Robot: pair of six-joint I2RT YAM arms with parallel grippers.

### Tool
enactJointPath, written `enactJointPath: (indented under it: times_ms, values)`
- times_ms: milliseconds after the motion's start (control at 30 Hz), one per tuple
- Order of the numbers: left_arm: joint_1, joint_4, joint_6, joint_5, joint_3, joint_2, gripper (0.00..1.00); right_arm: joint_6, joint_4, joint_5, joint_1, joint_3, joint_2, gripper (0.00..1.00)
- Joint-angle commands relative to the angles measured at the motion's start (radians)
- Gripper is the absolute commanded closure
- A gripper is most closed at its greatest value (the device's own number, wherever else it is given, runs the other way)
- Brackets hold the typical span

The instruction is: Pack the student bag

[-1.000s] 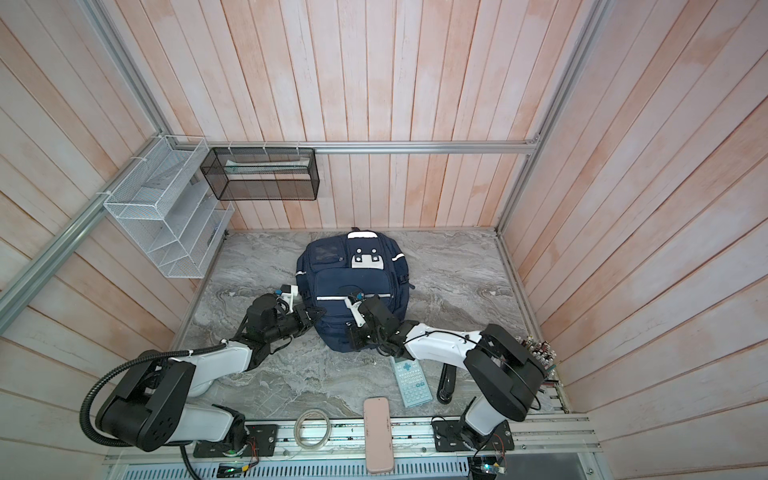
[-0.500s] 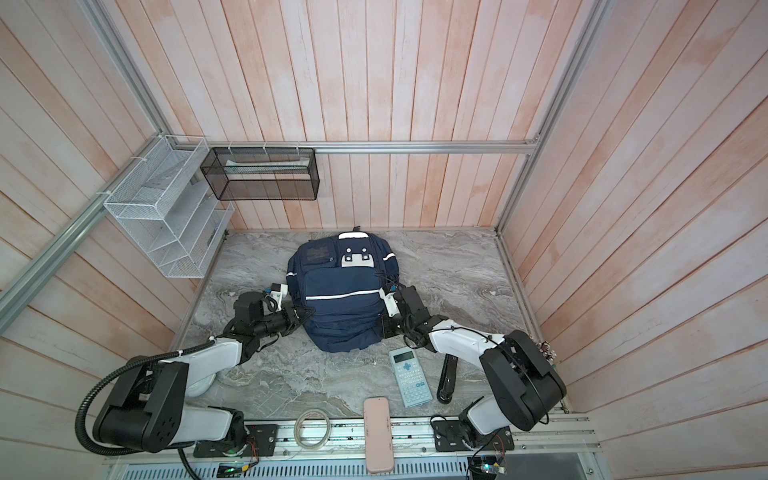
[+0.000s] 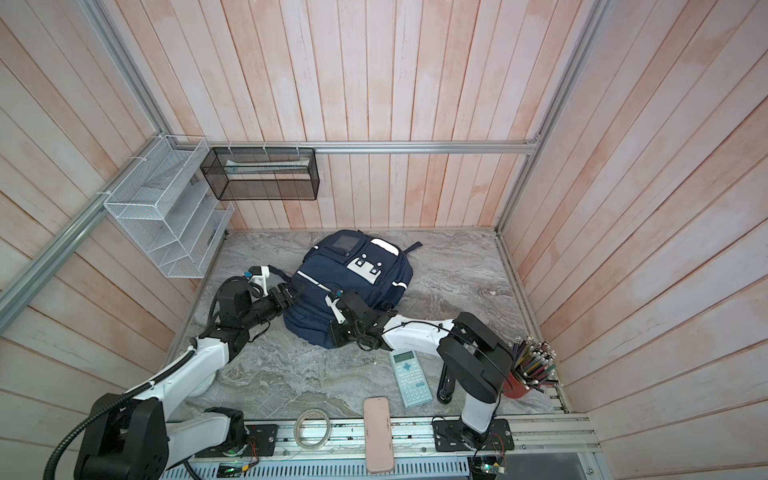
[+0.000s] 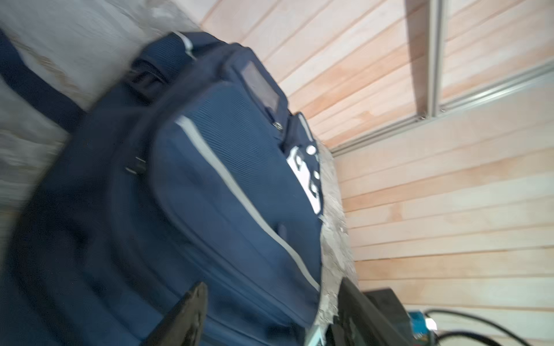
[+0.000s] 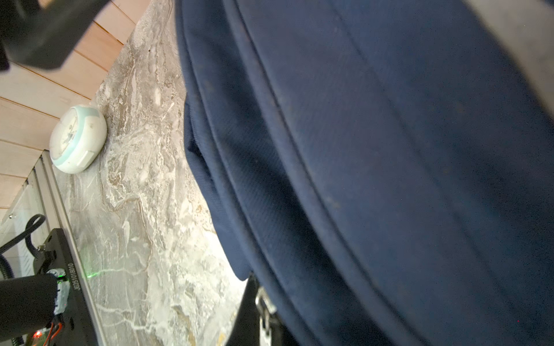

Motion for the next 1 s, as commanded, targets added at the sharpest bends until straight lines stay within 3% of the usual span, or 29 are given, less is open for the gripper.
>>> enactJointPath:
  times_ms: [0,100,200,267,300,400,433,700,967]
  values:
    - [-0.052,0.068,-0.101,0.03,-0.099,0.021,0.3,0.01,0.054,-0.001,0.011,0.045,0.011,1.0]
    - [-0.139,0.075,-0.087,-0.046,-0.078,0.079,0.29,0.002,0.075,-0.006,0.024,0.029,0.001,1.0]
    - [-0.148,0.186,-0.108,-0.046,-0.073,0.143,0.3,-0.018,0.089,-0.02,0.047,0.014,-0.009,1.0]
    - [-0.148,0.181,-0.086,-0.05,-0.039,0.178,0.38,-0.027,0.079,-0.02,0.06,0.009,-0.016,1.0]
    - [-0.148,0.164,-0.071,-0.046,-0.017,0.197,0.48,-0.029,0.075,-0.021,0.06,0.003,-0.021,1.0]
    - [-0.148,0.157,-0.052,-0.02,0.006,0.223,0.96,-0.033,0.032,0.04,0.052,-0.03,-0.051,1.0]
    - [-0.146,0.142,-0.045,-0.015,0.009,0.22,1.0,-0.037,0.014,0.051,0.041,-0.045,-0.061,1.0]
    - [-0.062,0.042,-0.007,0.073,-0.058,0.109,1.0,-0.059,-0.114,0.079,-0.168,-0.239,-0.193,1.0]
    - [0.003,-0.049,0.038,0.15,-0.071,0.033,1.0,-0.117,-0.15,0.116,-0.441,-0.293,-0.219,1.0]
